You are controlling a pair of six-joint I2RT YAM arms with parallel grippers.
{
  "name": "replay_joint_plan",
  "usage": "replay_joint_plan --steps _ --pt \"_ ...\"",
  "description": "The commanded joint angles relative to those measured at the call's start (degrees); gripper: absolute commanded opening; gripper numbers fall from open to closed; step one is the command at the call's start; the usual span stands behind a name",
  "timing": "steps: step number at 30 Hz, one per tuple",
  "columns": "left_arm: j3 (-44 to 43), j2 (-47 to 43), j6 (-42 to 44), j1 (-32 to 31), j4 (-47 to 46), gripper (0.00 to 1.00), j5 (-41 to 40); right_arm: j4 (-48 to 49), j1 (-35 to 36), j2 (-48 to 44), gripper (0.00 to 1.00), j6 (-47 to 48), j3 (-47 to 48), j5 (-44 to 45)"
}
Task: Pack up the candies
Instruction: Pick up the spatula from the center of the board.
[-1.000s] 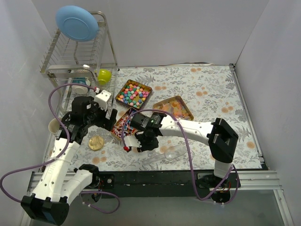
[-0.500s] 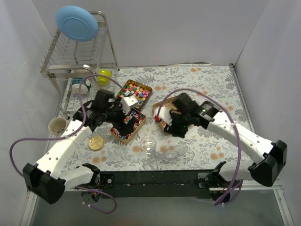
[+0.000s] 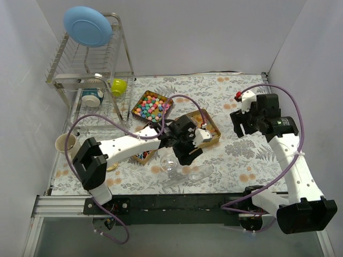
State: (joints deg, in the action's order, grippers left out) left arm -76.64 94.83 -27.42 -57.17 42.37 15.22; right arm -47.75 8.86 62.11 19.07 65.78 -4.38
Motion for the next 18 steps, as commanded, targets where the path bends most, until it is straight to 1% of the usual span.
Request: replay_joint_plan --steps 1,5,8,10,12,13,15,18 --pt "-3.2 3.3 -6.3 -2.7 -4.1 0.57 -2.7 0.4 -3.1 -4.2 0.78 -3.6 -2.1 -2.9" --pt "-4.5 7.3 -8.3 -4.3 -4.3 0.56 -2.9 -0.1 -5.2 -6.6 0.78 -4.0 -4.1 -4.7" --pt "-4.8 9.5 -8.4 -4.9 -5.1 0.52 -2.4 -0.2 -6.2 -8.0 0.78 -4.2 -4.5 -5.7" --pt "-5.8 11.4 -8.6 -5.1 -5.0 0.46 -2.2 -0.2 -6.5 -8.6 0.78 -4.1 -5.5 -6.1" --pt "-6.3 12.6 -8.6 -5.4 -4.9 0.43 -2.0 -0.2 -6.7 -9.2 0.78 -4.0 -6.4 -6.6" --pt "-6.9 13.2 -8.8 -5.7 -4.3 0.39 -1.9 -0.2 -6.8 -9.5 0.78 -3.9 -6.8 -6.9" --pt "-6.9 14.4 -9.2 -5.9 -4.3 0.35 -1.7 0.2 -6.8 -9.7 0.78 -3.8 -7.1 -7.2" --pt "-6.5 15.1 -9.2 -6.6 -4.5 0.26 -1.9 0.4 -6.8 -9.9 0.78 -3.6 -7.5 -7.4"
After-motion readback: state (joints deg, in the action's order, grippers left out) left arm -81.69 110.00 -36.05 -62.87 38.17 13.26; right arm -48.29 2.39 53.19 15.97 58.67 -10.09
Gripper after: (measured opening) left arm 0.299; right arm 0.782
